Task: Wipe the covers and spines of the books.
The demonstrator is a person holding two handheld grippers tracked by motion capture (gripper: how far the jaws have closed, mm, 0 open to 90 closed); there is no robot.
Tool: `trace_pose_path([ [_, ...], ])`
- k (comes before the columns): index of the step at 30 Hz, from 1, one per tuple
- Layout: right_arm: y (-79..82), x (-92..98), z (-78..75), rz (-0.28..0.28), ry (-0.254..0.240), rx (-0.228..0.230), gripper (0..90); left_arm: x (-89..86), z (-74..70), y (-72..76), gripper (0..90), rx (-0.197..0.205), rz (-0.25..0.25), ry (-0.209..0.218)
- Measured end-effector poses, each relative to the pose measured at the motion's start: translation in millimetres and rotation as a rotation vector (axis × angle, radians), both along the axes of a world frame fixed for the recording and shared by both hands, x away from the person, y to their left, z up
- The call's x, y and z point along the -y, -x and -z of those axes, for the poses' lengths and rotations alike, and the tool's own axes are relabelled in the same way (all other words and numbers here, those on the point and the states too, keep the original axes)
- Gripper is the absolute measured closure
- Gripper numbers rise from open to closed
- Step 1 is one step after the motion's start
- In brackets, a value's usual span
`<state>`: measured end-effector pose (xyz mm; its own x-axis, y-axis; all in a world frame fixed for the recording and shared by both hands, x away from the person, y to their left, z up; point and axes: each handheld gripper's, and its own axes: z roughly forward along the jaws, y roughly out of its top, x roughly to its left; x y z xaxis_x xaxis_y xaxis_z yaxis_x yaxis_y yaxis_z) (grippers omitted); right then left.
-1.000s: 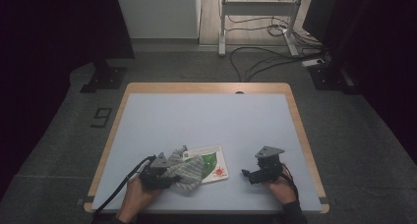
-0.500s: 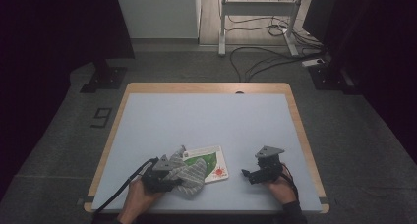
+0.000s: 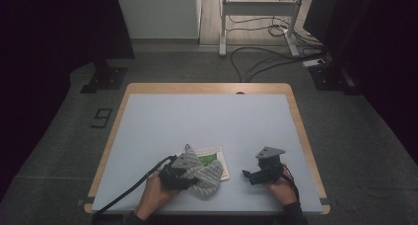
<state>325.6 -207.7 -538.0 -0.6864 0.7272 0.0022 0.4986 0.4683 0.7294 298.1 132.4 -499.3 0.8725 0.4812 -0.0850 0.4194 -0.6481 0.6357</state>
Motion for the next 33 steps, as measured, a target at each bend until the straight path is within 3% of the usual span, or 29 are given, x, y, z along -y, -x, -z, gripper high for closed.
trace_pose_path([
  [21, -0.2, 0.0, 0.0, 0.000, 0.000, -0.001, 1.0, 55.7, 2.0, -20.7, 64.1, 0.003, 0.060, -0.007],
  [33, -0.1, 0.1, 0.0, 0.000, 0.000, -0.002, 1.0, 75.8, 3.1, -29.0, 64.1, 0.009, 0.079, -0.007],
])
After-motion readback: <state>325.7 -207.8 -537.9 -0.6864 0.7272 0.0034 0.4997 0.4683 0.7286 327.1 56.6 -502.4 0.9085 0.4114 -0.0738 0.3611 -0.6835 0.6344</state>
